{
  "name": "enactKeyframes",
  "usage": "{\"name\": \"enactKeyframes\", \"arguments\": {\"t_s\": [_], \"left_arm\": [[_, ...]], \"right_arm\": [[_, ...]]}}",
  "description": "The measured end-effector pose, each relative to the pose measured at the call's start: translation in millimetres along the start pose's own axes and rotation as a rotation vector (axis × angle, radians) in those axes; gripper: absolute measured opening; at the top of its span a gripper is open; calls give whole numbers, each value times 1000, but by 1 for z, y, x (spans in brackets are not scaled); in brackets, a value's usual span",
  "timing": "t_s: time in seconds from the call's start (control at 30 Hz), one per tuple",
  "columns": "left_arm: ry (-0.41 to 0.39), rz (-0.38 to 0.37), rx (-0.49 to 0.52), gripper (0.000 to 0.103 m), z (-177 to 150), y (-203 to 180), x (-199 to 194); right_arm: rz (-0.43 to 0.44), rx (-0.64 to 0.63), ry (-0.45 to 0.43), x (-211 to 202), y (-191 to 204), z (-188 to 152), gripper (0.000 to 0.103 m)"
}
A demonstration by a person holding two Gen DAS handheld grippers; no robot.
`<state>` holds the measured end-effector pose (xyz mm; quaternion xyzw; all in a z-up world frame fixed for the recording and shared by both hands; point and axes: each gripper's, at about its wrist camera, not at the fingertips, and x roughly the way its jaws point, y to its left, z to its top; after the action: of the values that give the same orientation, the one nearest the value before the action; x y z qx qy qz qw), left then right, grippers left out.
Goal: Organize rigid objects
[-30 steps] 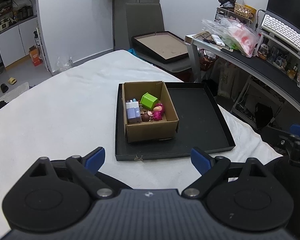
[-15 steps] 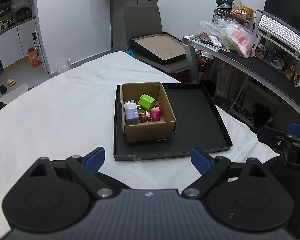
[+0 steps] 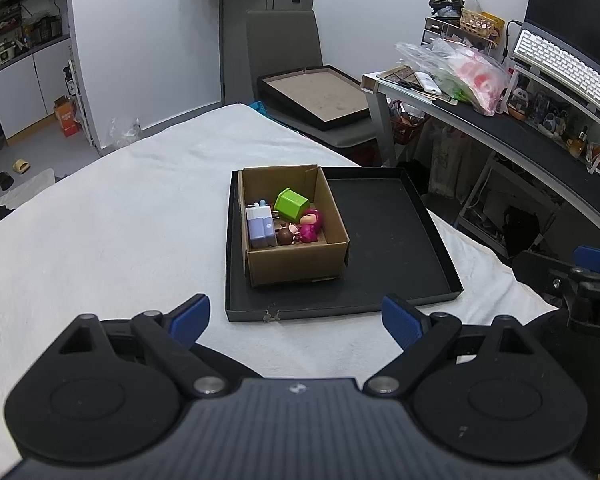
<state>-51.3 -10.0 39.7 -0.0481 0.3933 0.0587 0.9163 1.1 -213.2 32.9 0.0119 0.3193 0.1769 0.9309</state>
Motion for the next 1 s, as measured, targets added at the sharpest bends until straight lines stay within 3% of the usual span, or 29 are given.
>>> {"name": "enactKeyframes", "arguments": {"t_s": [0.67, 1.0], "left_arm": [[5, -9, -3, 92, -5, -3, 0], [-35, -12, -13, 92, -8, -1, -2]], "right_arm": [[-1, 8, 0, -4, -3, -4, 103], [8, 11, 6, 0, -3, -9, 103]]}}
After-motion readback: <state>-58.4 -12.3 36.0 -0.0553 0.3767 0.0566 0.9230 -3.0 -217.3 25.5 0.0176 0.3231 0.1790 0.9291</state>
